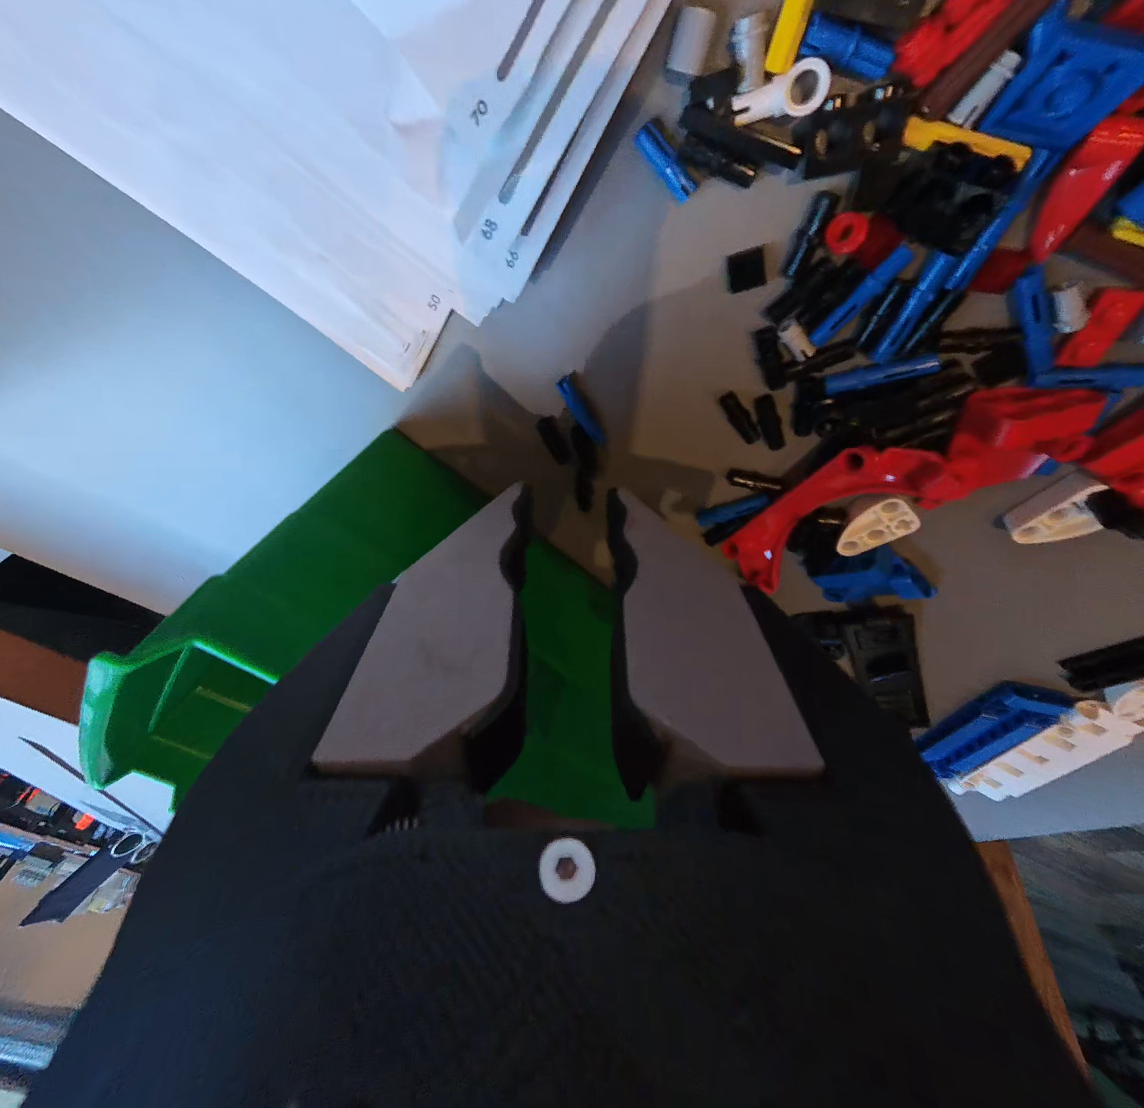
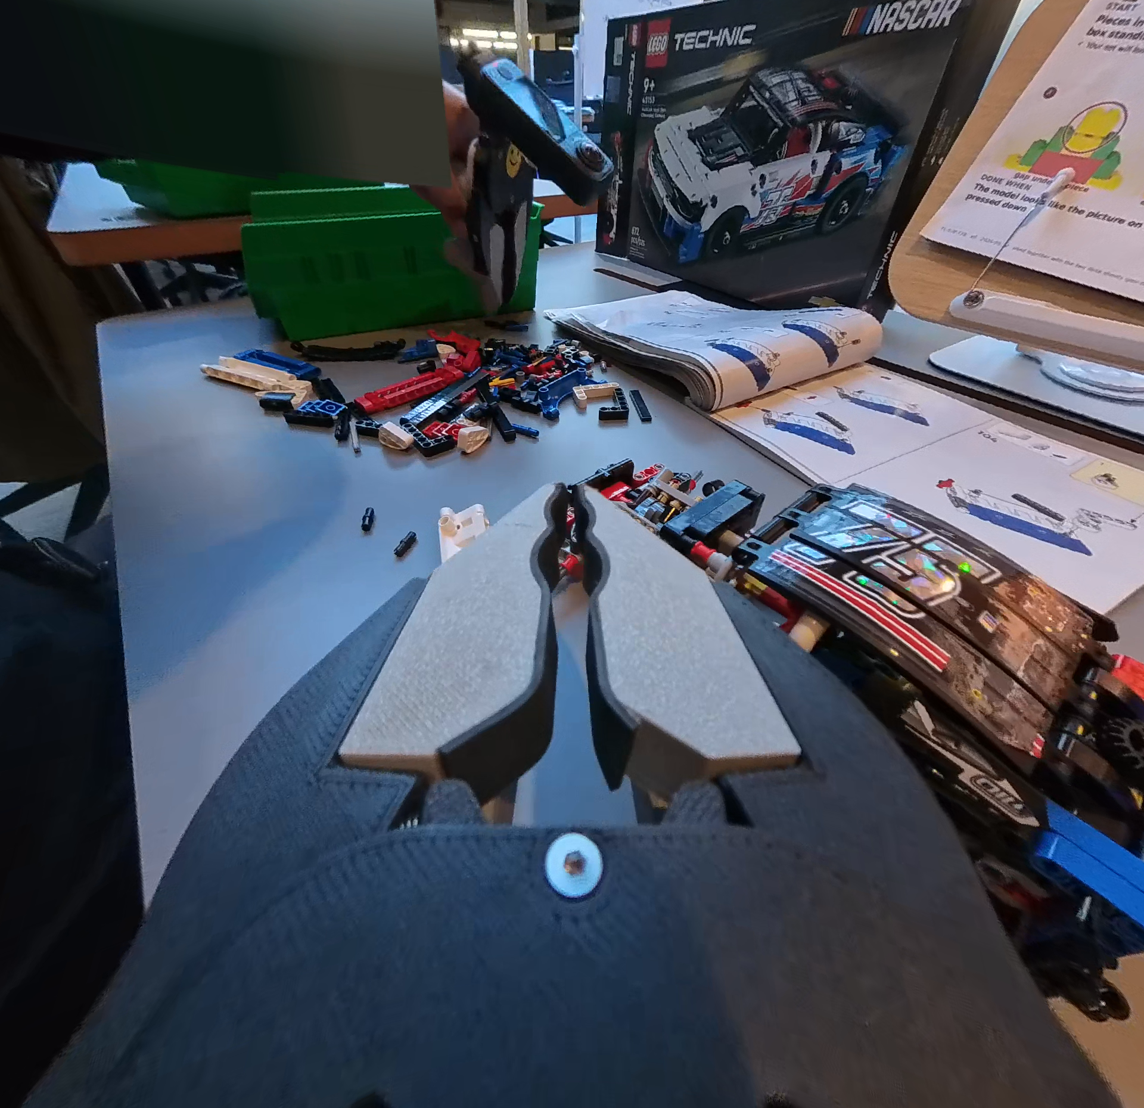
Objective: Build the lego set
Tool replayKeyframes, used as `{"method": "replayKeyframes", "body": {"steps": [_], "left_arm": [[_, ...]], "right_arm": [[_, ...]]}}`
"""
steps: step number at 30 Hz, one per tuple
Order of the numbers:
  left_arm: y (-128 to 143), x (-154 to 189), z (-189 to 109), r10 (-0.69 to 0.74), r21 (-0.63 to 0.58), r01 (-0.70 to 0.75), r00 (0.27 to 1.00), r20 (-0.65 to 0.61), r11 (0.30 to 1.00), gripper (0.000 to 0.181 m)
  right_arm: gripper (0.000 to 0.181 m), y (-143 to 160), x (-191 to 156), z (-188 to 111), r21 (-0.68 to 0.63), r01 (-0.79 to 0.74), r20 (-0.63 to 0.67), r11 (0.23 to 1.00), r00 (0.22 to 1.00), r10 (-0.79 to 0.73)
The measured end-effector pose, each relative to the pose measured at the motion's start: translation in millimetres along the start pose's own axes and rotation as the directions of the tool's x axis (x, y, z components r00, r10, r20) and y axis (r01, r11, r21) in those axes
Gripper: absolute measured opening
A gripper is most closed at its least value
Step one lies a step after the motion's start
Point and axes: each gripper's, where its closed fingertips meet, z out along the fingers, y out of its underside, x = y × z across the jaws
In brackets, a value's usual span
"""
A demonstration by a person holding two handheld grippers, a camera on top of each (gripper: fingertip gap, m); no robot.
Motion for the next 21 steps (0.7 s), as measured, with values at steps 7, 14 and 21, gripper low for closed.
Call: {"method": "replayKeyframes", "body": {"steps": [7, 14, 21], "left_arm": [[-5.9, -0.3, 6.2, 0.068, 0.031, -0.067, 0.997, -0.029, 0.997, 0.02], [-0.5, 2.5, 11.1, 0.139, -0.039, -0.14, 0.99, -0.029, 0.989, 0.021], [-3.5, -2.0, 11.9, 0.161, -0.074, -0.164, 0.986, -0.05, 0.984, 0.022]], "right_arm": [[0.0, -2.0, -0.2, -3.2, 0.015, -0.014, 0.007, 1.0, 1.0, 0.014], [0.0, -3.8, 0.3, -4.0, 0.028, -0.037, 0.022, 0.999, 0.999, 0.037], [0.0, -5.9, 2.3, -6.4, 0.045, -0.068, 0.031, 0.997, 0.997, 0.066]]}}
